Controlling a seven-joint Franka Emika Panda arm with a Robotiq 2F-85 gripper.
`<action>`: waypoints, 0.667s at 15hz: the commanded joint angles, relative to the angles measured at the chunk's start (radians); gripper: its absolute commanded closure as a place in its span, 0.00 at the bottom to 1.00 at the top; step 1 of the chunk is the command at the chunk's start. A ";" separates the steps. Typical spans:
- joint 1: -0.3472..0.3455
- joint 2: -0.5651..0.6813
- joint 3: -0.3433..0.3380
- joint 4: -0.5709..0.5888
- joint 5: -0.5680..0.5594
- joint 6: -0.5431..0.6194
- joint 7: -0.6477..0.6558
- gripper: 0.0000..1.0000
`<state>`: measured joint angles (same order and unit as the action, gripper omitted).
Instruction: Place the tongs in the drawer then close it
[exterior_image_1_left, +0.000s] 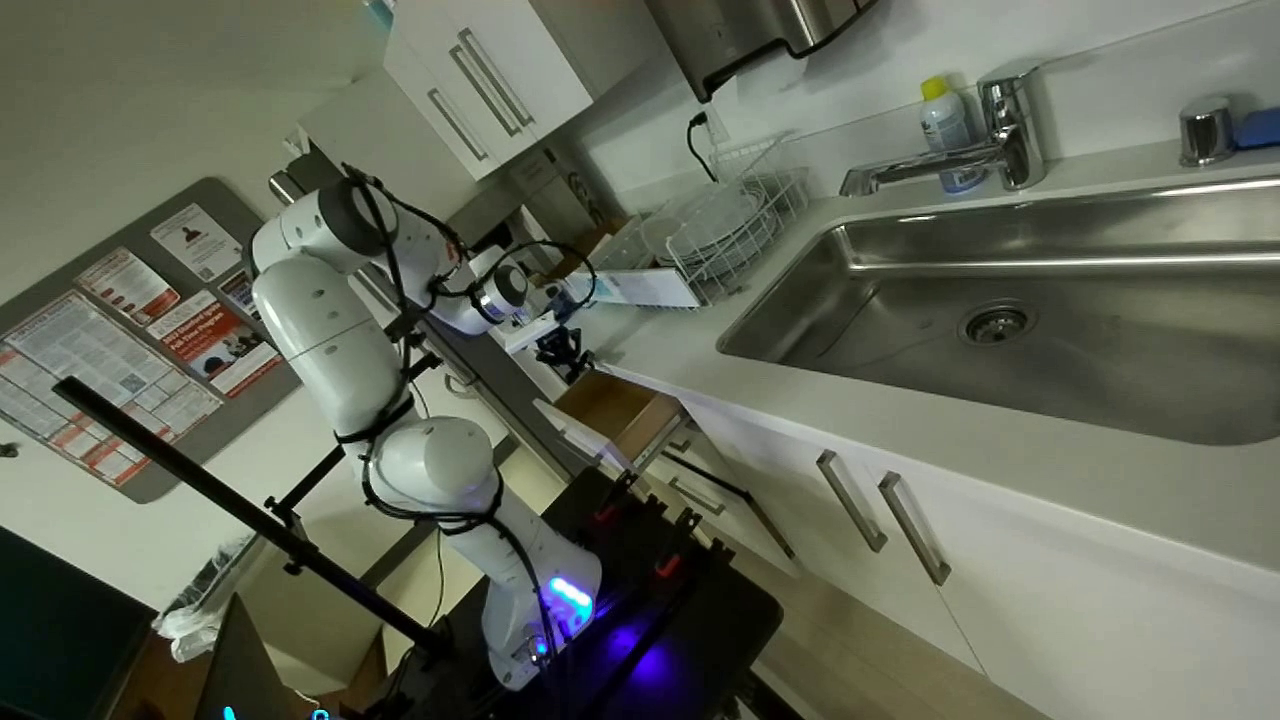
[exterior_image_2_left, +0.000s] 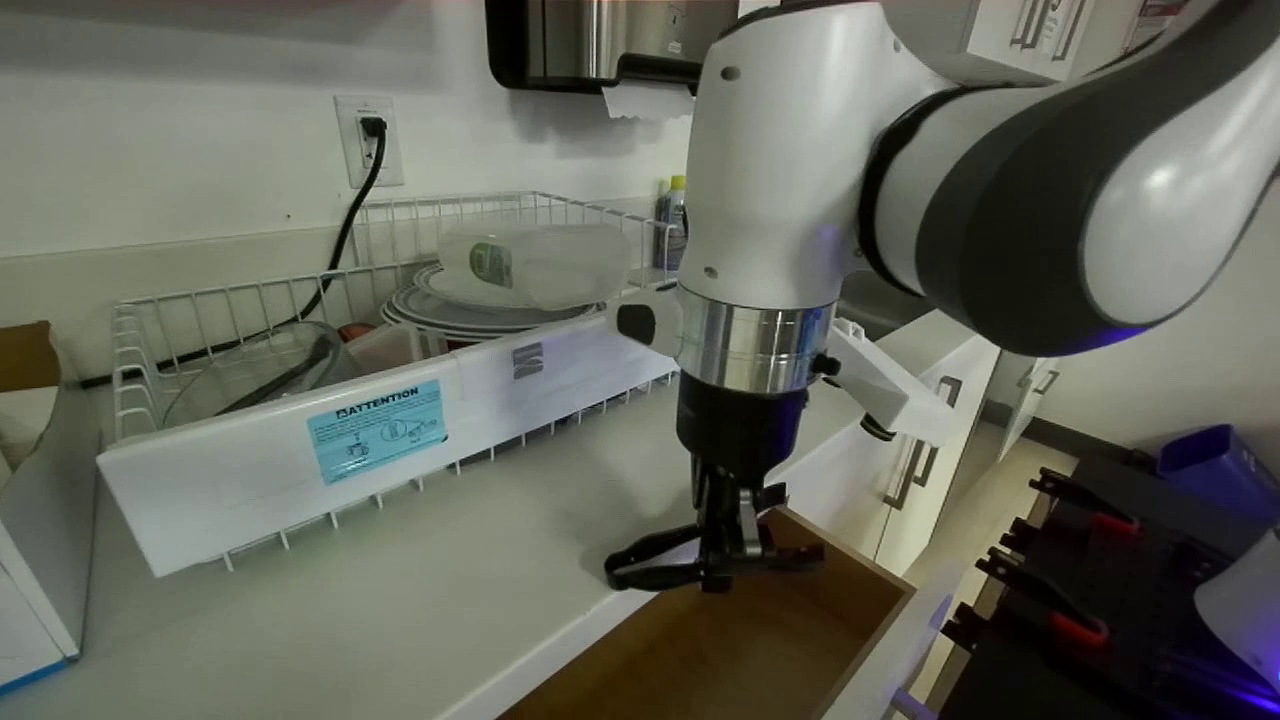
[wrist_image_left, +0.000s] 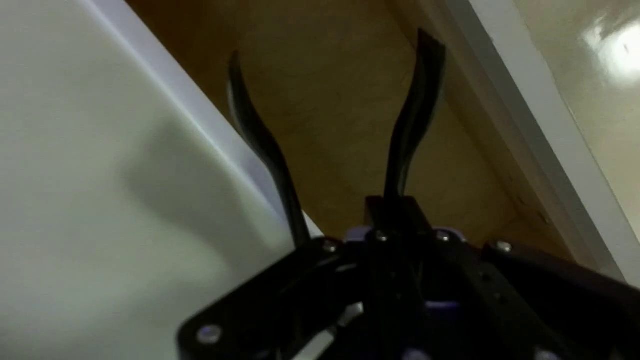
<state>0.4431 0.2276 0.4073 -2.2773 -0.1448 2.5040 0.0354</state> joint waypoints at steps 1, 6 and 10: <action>0.035 0.007 0.011 -0.032 -0.045 -0.018 -0.015 0.98; 0.058 0.054 0.031 -0.052 -0.057 -0.035 -0.068 0.98; 0.095 0.109 -0.001 -0.033 -0.199 -0.083 -0.077 0.98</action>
<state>0.5095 0.3116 0.4316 -2.3283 -0.2647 2.4700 -0.0167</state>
